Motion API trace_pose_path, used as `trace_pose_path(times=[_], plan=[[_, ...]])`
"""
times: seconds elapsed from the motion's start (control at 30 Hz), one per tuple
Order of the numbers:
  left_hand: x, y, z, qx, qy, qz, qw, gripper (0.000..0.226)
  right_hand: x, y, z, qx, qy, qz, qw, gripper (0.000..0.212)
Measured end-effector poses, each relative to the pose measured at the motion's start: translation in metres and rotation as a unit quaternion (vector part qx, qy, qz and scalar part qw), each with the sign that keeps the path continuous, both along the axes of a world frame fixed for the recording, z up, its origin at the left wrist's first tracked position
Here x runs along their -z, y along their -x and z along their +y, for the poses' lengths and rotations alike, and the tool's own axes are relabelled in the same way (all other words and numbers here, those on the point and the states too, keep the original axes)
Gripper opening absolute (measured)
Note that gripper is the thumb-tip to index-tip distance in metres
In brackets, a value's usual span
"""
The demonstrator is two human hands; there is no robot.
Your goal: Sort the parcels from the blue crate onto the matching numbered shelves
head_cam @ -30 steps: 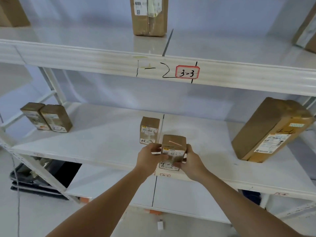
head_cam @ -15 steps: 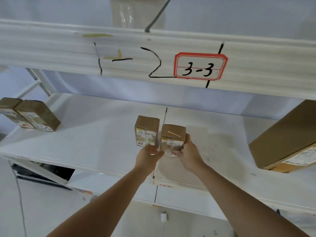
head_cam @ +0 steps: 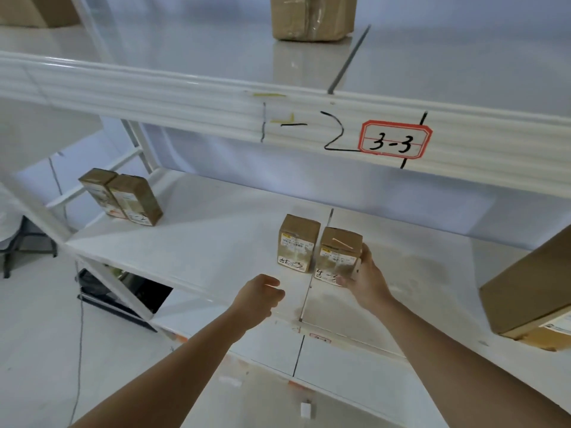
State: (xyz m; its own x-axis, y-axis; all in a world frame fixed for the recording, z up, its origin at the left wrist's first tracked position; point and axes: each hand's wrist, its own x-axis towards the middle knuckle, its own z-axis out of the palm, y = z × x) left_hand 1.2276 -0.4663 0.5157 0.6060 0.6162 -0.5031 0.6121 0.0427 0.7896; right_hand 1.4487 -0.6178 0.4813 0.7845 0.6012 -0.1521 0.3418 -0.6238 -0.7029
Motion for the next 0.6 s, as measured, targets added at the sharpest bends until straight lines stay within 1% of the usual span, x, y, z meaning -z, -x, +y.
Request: trace_pose_path(times=[0.07, 0.1, 0.13, 0.2, 0.27, 0.3, 0.37, 0.47, 0.53, 0.6], plan=[[-0.006, 0.025, 0.001, -0.014, -0.011, 0.004, 1.0, 0.031, -0.009, 0.003, -0.002, 0.001, 0.016, -0.009, 1.0, 0.113], [-0.009, 0.039, 0.002, -0.018, -0.018, 0.006, 1.0, 0.031, -0.016, 0.007, -0.004, 0.007, 0.022, -0.008, 1.0, 0.118], [-0.014, 0.056, 0.001, -0.013, -0.036, 0.008, 0.999, 0.031, -0.026, 0.013, -0.007, 0.012, 0.023, -0.005, 1.0, 0.117], [-0.024, 0.089, 0.001, 0.027, -0.122, 0.031, 0.992, 0.032, -0.045, 0.024, -0.014, 0.022, 0.023, -0.024, 0.999, 0.108], [-0.039, 0.129, 0.0, 0.073, -0.223, 0.064, 0.97, 0.037, -0.071, 0.043, -0.02, 0.017, 0.021, -0.078, 0.997, 0.094], [-0.049, 0.151, -0.001, 0.087, -0.261, 0.079, 0.958, 0.04, -0.084, 0.055, -0.021, 0.01, 0.015, -0.11, 0.994, 0.086], [-0.069, 0.191, -0.002, 0.095, -0.31, 0.102, 0.94, 0.046, -0.111, 0.08, -0.02, -0.014, 0.005, -0.166, 0.986, 0.078], [-0.105, 0.265, -0.01, 0.085, -0.357, 0.127, 0.921, 0.054, -0.155, 0.151, -0.01, -0.101, -0.001, -0.213, 0.972, 0.073], [-0.126, 0.314, -0.019, 0.069, -0.374, 0.138, 0.915, 0.055, -0.173, 0.21, 0.002, -0.201, 0.011, -0.212, 0.956, 0.07], [-0.142, 0.372, -0.033, 0.044, -0.391, 0.149, 0.907, 0.053, -0.185, 0.283, 0.016, -0.326, 0.02, -0.232, 0.916, 0.07]])
